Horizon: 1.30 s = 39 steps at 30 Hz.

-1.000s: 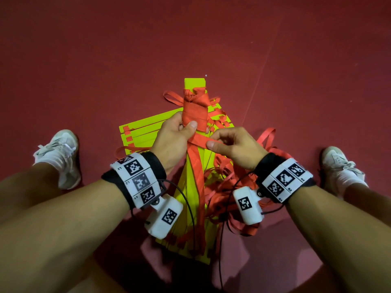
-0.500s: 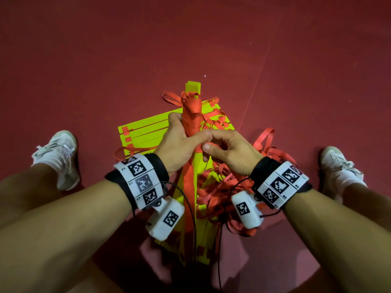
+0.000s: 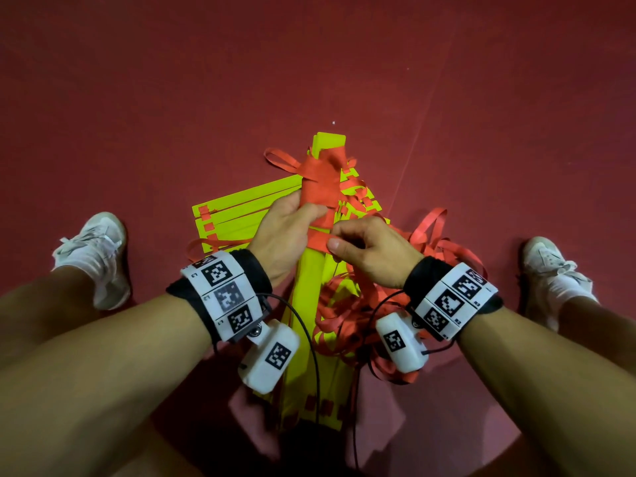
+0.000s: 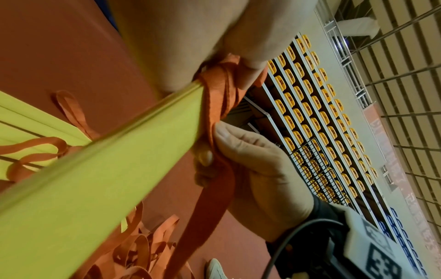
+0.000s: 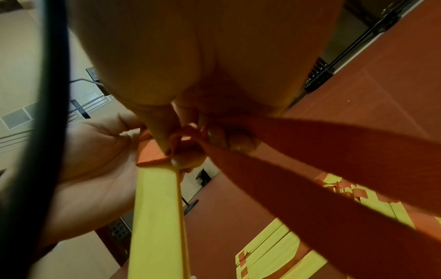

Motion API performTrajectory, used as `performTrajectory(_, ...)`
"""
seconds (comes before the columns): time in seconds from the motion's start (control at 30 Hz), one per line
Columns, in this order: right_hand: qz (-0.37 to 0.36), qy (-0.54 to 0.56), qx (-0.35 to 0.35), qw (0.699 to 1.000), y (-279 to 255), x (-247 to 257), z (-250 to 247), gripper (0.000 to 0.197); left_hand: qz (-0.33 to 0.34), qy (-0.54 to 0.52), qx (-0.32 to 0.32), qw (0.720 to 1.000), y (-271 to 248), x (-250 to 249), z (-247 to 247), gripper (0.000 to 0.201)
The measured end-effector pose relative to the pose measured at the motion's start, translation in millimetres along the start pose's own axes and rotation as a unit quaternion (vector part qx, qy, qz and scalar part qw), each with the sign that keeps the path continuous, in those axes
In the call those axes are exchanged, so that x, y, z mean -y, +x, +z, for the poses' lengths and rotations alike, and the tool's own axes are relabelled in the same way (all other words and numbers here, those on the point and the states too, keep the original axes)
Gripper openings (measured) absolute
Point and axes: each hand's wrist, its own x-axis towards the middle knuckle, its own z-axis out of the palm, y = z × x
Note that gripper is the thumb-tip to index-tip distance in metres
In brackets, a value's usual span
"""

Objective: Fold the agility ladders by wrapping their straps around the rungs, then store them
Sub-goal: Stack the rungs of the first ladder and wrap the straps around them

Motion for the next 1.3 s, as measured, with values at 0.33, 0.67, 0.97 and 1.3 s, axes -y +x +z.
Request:
performTrajectory(0.33,-0.007,-0.014,-0.057,0.998,-1.7,0.2,-1.4,0.026,0.025,0.014,-0.028,0.999,10.5,8.3,-12.7,0.009)
performTrajectory(0.67,0.009,-0.021,-0.115,0.993,0.0,-4.4,-3.2,0.028,0.026,0.269,-0.012,0.963,5.4,31.5,-17.7,0.046)
performTrajectory(0.97,-0.032,0.06,-0.082,0.994,0.8,-8.2,3.5,0.017,-0.027,0.176,0.023,0.984,3.3,26.0,-9.1,0.046)
performTrajectory(1.3,-0.041,0.009,-0.078,0.996,-0.8,-12.2,2.5,0.027,0.04,0.303,0.008,0.952,16.4,39.7,-21.8,0.051)
